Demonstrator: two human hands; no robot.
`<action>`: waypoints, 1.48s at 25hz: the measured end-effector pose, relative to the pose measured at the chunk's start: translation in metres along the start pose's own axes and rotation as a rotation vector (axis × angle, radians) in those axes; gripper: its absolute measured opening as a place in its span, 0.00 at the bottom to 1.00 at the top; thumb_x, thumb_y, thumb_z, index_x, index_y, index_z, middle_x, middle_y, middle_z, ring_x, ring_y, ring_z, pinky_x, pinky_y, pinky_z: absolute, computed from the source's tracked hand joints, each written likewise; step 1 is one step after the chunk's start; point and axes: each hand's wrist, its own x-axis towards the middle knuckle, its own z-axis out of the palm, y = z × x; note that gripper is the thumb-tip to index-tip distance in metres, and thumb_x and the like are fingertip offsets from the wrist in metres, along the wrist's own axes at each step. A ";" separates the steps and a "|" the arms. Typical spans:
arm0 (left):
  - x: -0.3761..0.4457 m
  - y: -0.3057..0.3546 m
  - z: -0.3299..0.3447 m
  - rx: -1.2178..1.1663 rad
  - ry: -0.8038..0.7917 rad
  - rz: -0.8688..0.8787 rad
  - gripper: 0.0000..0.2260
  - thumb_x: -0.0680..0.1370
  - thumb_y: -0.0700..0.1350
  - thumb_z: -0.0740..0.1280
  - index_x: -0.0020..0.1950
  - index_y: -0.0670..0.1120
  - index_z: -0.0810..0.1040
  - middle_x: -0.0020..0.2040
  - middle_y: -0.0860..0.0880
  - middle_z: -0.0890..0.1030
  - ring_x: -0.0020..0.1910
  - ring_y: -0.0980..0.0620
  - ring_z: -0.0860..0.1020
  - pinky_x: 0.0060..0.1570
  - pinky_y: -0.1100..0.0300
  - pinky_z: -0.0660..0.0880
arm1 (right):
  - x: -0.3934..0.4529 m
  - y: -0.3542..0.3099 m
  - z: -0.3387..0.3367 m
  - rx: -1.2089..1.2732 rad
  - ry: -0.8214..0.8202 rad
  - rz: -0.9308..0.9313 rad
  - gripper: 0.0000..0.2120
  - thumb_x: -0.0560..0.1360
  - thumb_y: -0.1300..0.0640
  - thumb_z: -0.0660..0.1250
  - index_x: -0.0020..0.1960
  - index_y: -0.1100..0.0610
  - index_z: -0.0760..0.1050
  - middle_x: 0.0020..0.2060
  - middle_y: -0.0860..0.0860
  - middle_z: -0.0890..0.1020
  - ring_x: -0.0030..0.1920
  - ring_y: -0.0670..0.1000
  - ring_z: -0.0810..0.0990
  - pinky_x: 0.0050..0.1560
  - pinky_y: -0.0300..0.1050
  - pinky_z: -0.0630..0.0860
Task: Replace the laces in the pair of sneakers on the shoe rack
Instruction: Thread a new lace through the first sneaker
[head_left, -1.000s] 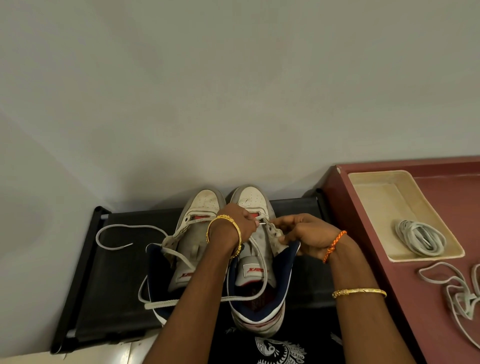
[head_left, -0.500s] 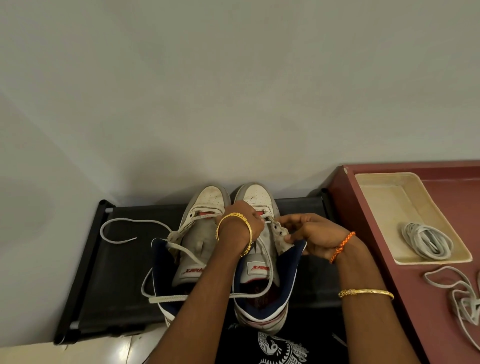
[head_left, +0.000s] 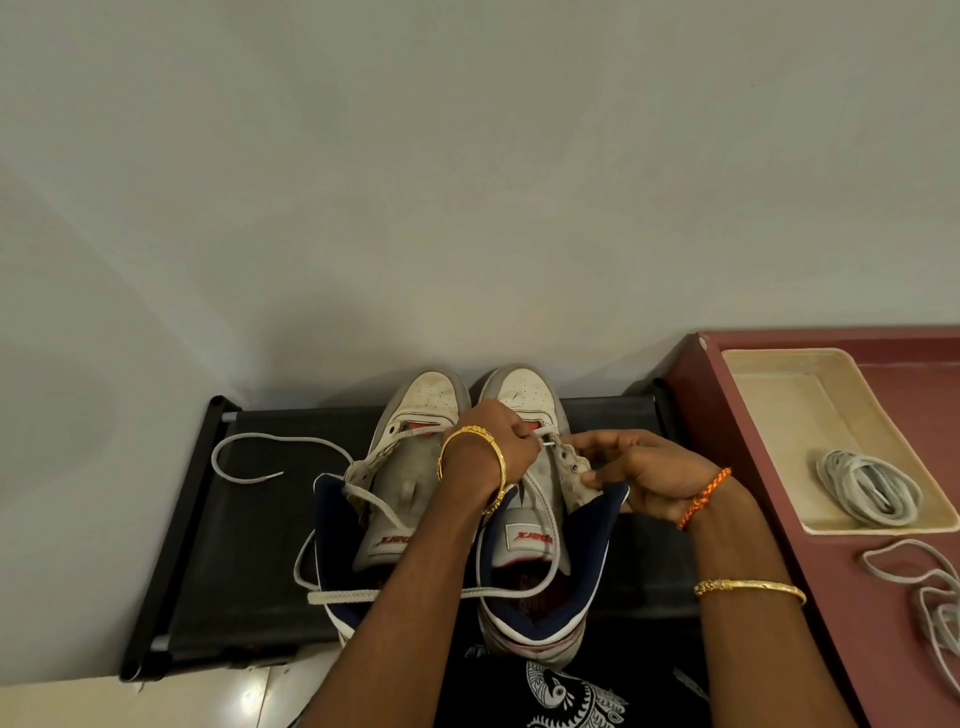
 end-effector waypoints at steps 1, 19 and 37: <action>0.000 0.000 0.000 0.011 -0.003 0.005 0.08 0.75 0.46 0.69 0.46 0.42 0.84 0.43 0.44 0.84 0.45 0.46 0.81 0.49 0.53 0.79 | 0.000 0.000 0.000 -0.003 -0.001 0.001 0.20 0.74 0.77 0.55 0.55 0.59 0.77 0.49 0.57 0.79 0.46 0.53 0.79 0.35 0.43 0.81; 0.001 0.003 0.006 0.024 -0.004 0.021 0.09 0.75 0.45 0.68 0.44 0.40 0.84 0.42 0.43 0.83 0.44 0.45 0.80 0.50 0.51 0.78 | 0.008 0.003 -0.001 -0.001 0.058 0.001 0.15 0.74 0.72 0.61 0.56 0.61 0.78 0.45 0.58 0.78 0.41 0.52 0.76 0.31 0.41 0.79; -0.058 0.034 -0.009 0.203 -0.285 0.360 0.15 0.76 0.46 0.64 0.62 0.55 0.77 0.46 0.54 0.79 0.48 0.54 0.76 0.56 0.57 0.70 | -0.012 0.001 0.016 -0.300 0.797 -0.427 0.07 0.78 0.67 0.59 0.43 0.60 0.72 0.39 0.53 0.78 0.37 0.47 0.78 0.37 0.38 0.77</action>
